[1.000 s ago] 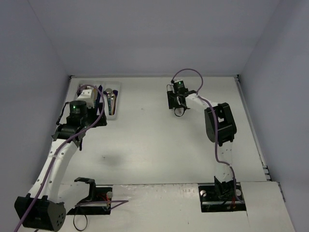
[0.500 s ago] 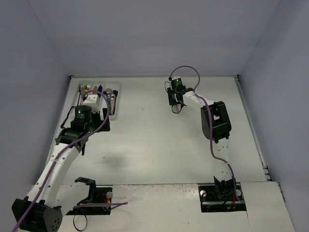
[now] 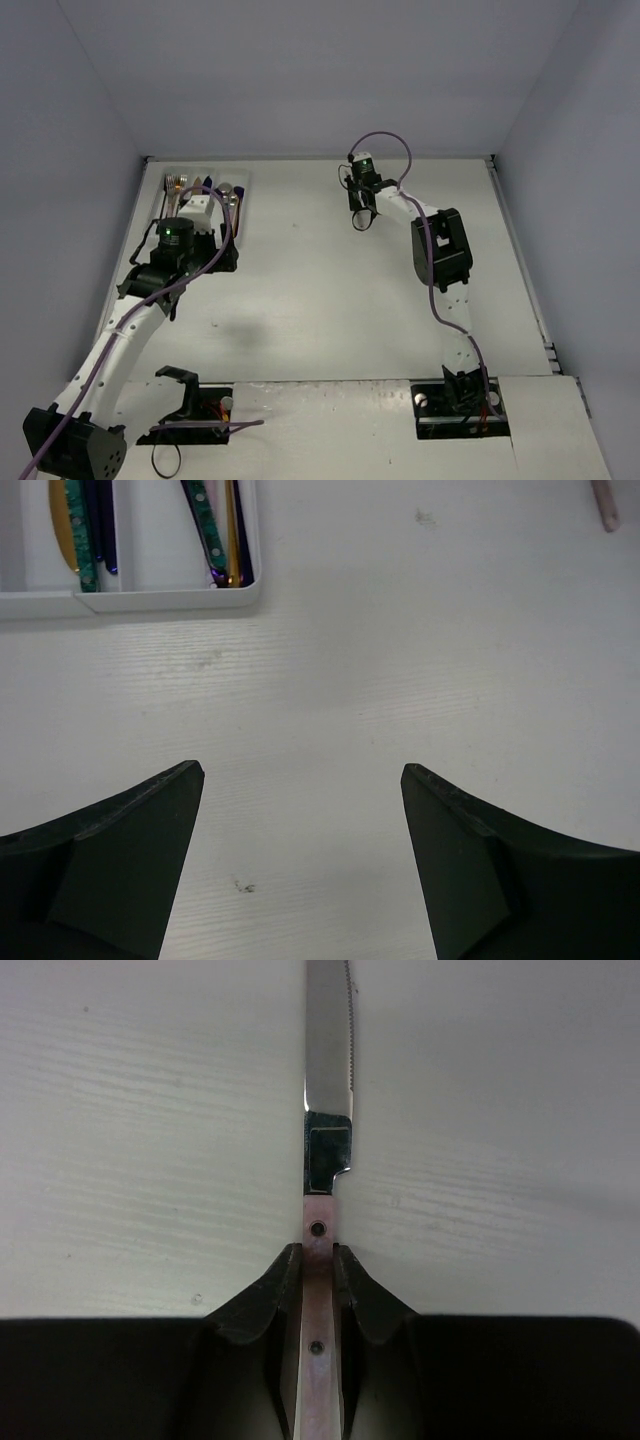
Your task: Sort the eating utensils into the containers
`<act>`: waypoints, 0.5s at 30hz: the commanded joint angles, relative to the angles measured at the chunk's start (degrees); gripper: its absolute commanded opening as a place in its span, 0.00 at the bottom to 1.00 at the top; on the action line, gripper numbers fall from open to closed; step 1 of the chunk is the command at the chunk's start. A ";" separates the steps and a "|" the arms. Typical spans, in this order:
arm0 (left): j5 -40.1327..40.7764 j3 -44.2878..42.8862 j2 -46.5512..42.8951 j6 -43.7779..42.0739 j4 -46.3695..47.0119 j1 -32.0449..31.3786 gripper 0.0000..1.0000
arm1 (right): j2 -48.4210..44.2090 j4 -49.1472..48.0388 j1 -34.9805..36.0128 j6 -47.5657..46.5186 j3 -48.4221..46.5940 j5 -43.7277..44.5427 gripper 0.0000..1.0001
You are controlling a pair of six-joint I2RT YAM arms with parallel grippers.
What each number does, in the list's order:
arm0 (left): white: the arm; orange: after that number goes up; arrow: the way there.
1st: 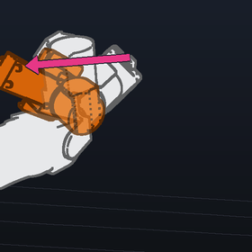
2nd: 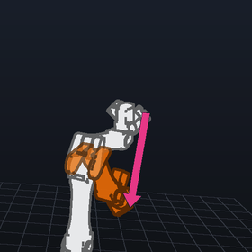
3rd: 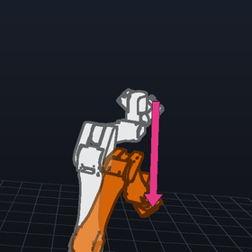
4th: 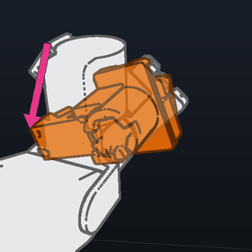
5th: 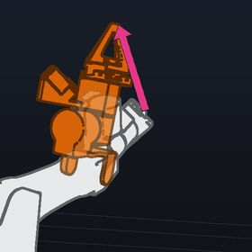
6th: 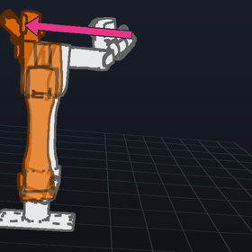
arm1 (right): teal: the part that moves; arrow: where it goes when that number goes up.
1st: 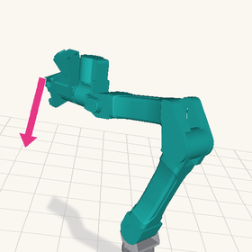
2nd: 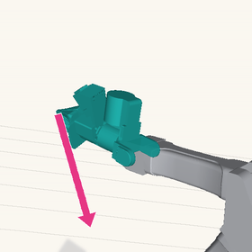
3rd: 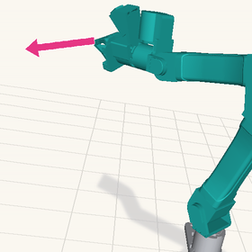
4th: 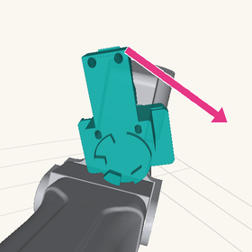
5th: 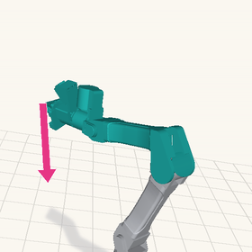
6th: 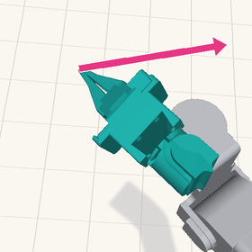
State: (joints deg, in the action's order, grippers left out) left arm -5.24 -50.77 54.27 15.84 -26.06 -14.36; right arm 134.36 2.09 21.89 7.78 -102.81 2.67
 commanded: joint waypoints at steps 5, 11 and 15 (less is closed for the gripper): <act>-2.19 0.37 5.82 11.58 14.78 -10.39 0.78 | -16.88 0.95 4.28 10.67 10.69 0.27 0.00; -2.93 -3.05 14.31 18.03 23.20 -19.30 0.78 | -30.22 -6.44 7.69 20.09 23.11 -0.45 0.00; -4.20 -4.91 19.05 20.95 29.72 -21.54 0.78 | -40.22 -11.35 10.18 25.56 32.60 -0.23 0.00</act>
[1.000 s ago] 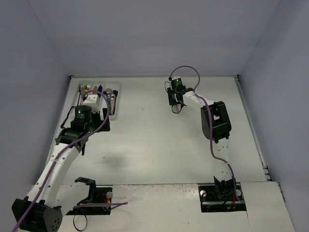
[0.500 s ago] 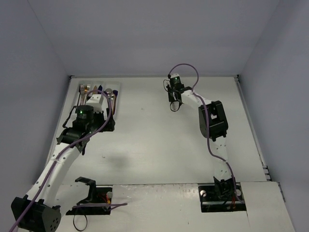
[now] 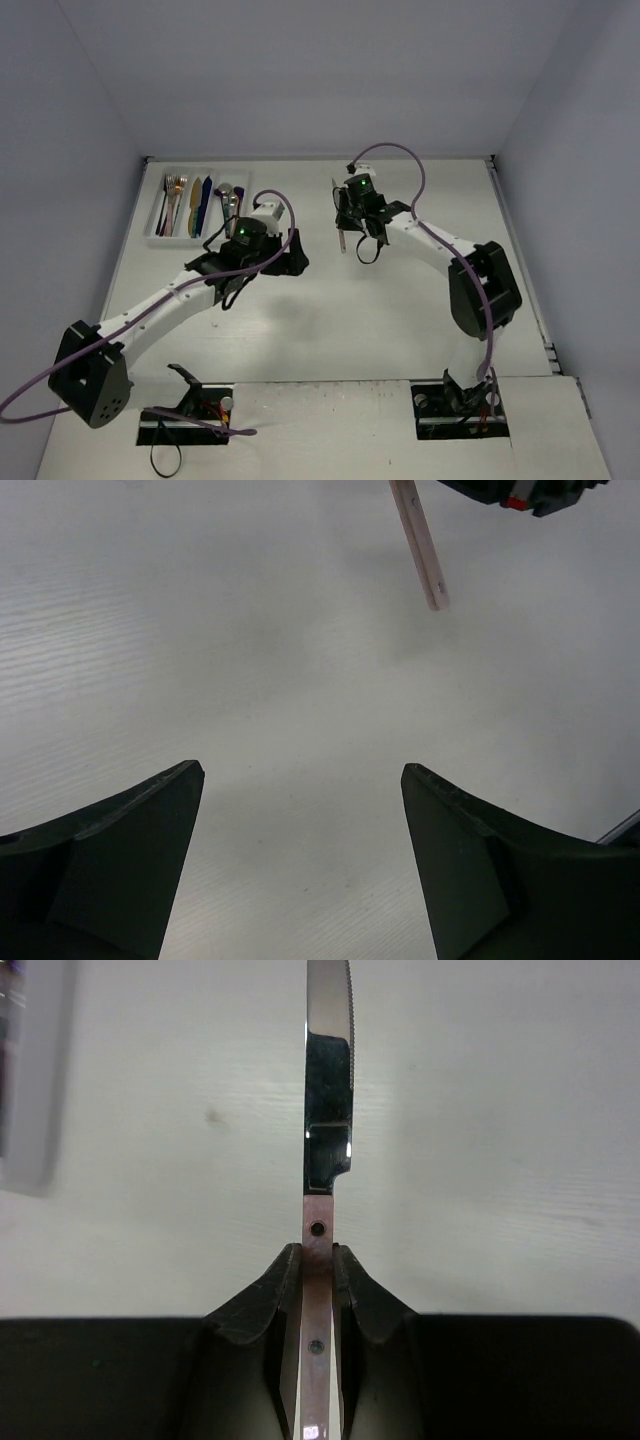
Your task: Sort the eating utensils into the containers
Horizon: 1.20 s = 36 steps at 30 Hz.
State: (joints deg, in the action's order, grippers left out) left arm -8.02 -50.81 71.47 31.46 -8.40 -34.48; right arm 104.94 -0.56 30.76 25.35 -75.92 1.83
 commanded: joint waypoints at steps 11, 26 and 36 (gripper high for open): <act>-1.77 -10.59 5.63 5.09 15.59 -6.52 0.77 | -25.18 -19.34 4.95 17.93 19.73 4.94 0.00; -1.66 -10.81 10.02 6.25 16.14 -8.20 0.63 | -32.04 -26.82 5.80 23.92 26.09 4.88 0.00; -1.58 -12.40 11.96 5.63 16.23 -9.12 0.13 | -32.03 -27.76 6.13 24.04 26.68 3.81 0.00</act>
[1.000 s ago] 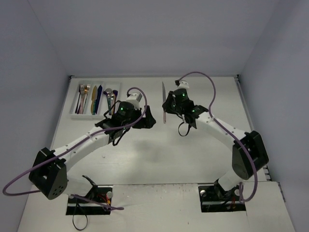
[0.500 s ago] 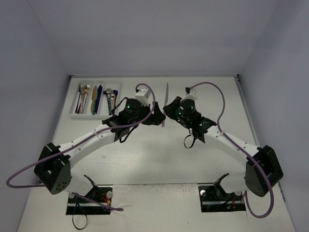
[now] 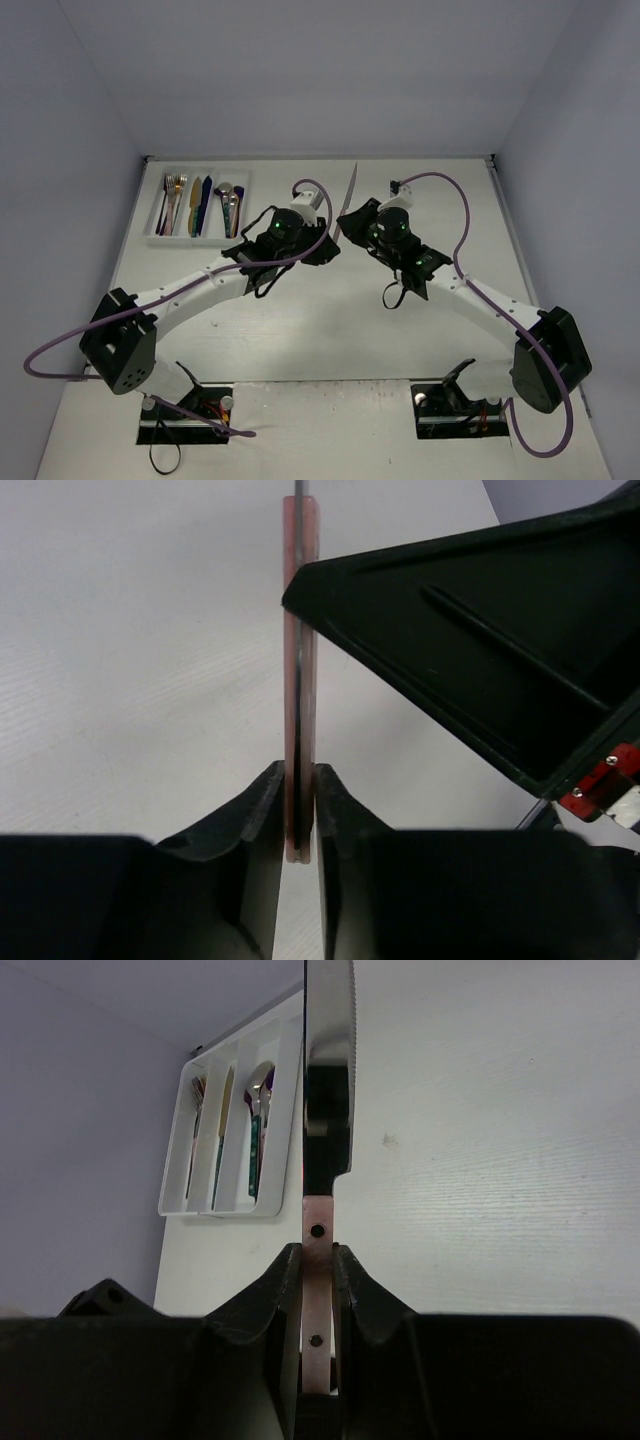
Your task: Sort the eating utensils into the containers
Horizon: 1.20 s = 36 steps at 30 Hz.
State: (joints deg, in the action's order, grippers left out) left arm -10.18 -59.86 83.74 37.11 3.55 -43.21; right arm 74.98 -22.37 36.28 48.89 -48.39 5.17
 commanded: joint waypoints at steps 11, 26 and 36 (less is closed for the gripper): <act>5.27 0.91 -3.68 -1.16 4.09 -0.10 0.00 | 0.87 -4.68 0.81 -2.93 -2.33 -1.83 0.38; 0.70 8.68 -14.38 -11.31 -10.49 26.12 0.00 | -3.43 9.69 -8.36 -14.87 -4.66 -7.21 0.55; -9.89 -4.14 0.08 -26.12 -18.76 49.47 0.00 | -8.41 13.60 -12.38 -23.12 -2.60 -8.30 0.76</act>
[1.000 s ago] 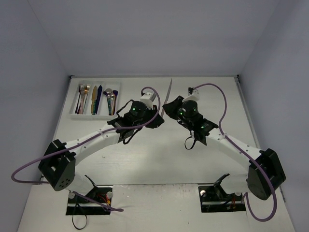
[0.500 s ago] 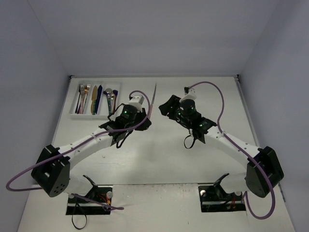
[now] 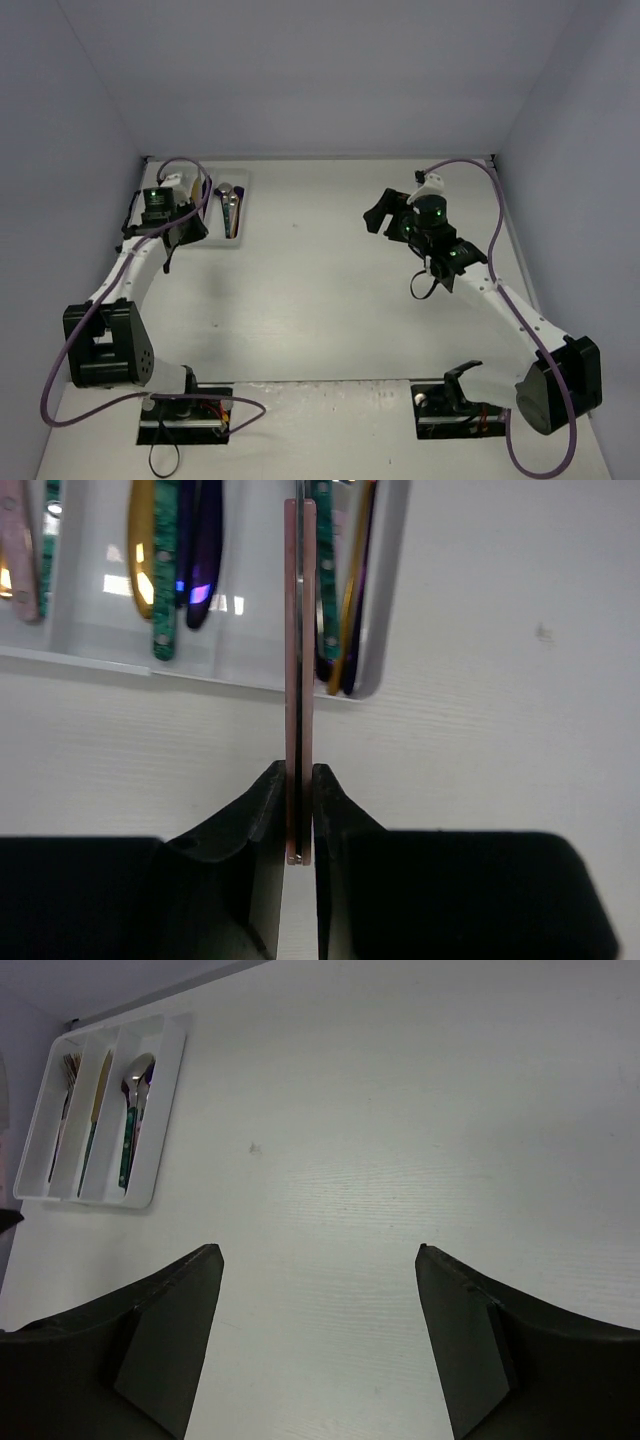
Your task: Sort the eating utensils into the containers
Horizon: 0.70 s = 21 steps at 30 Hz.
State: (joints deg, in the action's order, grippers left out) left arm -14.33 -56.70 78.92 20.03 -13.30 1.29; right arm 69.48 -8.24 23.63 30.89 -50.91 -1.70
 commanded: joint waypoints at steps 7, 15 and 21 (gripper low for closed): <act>-4.92 -18.81 20.09 -16.67 -5.95 9.08 0.00 | -3.03 -0.02 0.19 -7.42 1.51 -1.38 0.86; -3.06 -28.85 31.07 -17.98 -8.01 9.93 0.03 | -2.98 0.44 -0.01 -8.85 2.88 -1.56 0.87; -2.24 -33.00 35.20 -16.74 -9.28 9.93 0.24 | -1.78 0.60 -0.16 -8.50 3.03 -2.67 0.87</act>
State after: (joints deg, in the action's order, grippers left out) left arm -17.54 -84.77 115.14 3.67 -22.76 10.67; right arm 67.34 -5.26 23.69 23.27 -47.62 -3.19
